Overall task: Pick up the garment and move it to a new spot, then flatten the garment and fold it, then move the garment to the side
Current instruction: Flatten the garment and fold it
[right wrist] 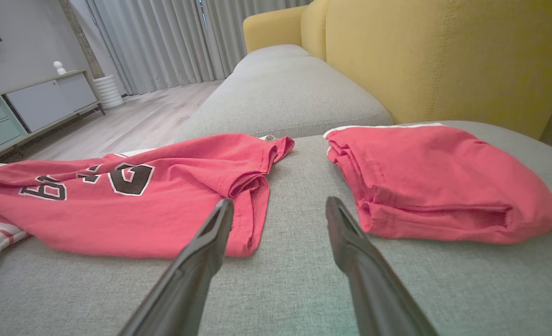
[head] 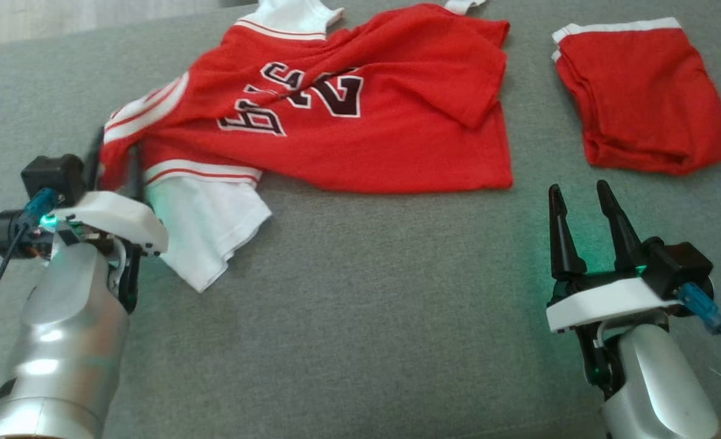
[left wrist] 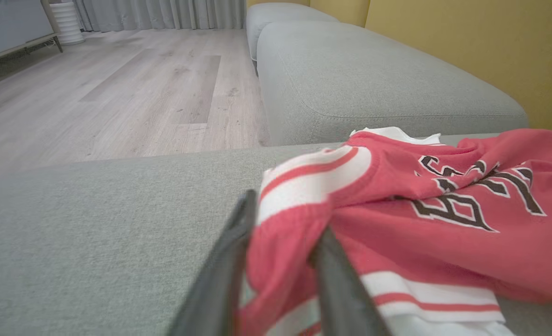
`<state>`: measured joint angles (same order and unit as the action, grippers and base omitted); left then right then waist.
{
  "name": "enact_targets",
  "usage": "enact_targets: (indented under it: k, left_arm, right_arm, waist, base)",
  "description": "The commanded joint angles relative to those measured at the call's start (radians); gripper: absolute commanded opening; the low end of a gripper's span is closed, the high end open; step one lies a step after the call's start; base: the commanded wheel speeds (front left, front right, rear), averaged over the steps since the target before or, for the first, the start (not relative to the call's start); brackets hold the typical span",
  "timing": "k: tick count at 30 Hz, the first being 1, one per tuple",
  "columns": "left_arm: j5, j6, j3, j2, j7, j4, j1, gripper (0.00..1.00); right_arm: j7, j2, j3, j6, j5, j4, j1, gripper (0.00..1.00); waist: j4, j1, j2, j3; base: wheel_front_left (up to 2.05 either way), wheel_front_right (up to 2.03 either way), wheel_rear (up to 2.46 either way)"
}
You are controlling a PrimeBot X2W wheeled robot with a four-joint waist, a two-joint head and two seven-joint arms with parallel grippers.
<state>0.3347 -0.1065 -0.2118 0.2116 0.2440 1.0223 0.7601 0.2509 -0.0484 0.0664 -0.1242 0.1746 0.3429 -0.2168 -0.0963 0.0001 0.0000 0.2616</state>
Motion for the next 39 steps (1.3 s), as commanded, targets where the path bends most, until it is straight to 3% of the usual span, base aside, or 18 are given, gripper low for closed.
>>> enact_targets:
  k: [1, 5, 11, 18, 25, 32, 39]
  left_arm:
    - [0.005, -0.005, 0.023, 0.041, 0.015, -0.021, 0.038, 1.0]
    - [0.005, 0.003, 0.032, 0.034, 0.017, -0.058, 0.015, 1.0]
    - [-0.009, 0.009, 0.067, 0.012, 0.017, -0.265, -0.112, 1.0]
    - [-0.035, 0.046, 0.111, -0.035, 0.018, -0.517, -0.32, 1.0]
    - [-0.101, 0.082, 0.103, -0.081, 0.018, -0.684, -0.508, 1.0]
    - [-0.102, 0.099, 0.107, -0.134, 0.018, -0.74, -0.623, 1.0]
    - [-0.086, 0.08, 0.107, -0.148, 0.018, -0.708, -0.619, 1.0]
  right_arm:
    - [0.011, -0.002, 0.022, -0.007, -0.004, -0.022, -0.039, 1.0]
    - [0.011, -0.002, 0.023, -0.007, -0.007, -0.024, -0.041, 1.0]
    - [0.011, -0.002, 0.002, -0.007, -0.019, -0.033, -0.026, 1.0]
    - [0.011, -0.002, -0.01, -0.007, -0.028, -0.042, 0.01, 1.0]
    - [0.011, -0.002, -0.021, -0.007, -0.029, -0.044, 0.056, 1.0]
    - [0.011, -0.002, -0.01, -0.007, -0.036, -0.05, 0.071, 1.0]
    - [0.011, -0.002, -0.01, -0.007, -0.036, -0.053, 0.068, 1.0]
  waist:
    - [0.016, -0.0001, 0.0, -0.013]
    - [0.034, -0.0001, 0.0, -0.032]
    - [0.085, -0.0001, 0.0, -0.085]
    - [0.138, -0.0001, 0.0, -0.157]
    - [0.162, -0.0001, 0.0, -0.206]
    - [0.155, -0.0001, 0.0, -0.214]
    - [0.151, -0.0001, 0.0, -0.207]
  base:
    - [0.0, 0.0, 0.0]
    - [0.0, 0.0, 0.0]
    - [0.0, 0.0, 0.0]
    - [0.0, 0.0, 0.0]
    - [0.0, 0.0, 0.0]
    - [0.0, 0.0, 0.0]
    - [0.0, 0.0, 0.0]
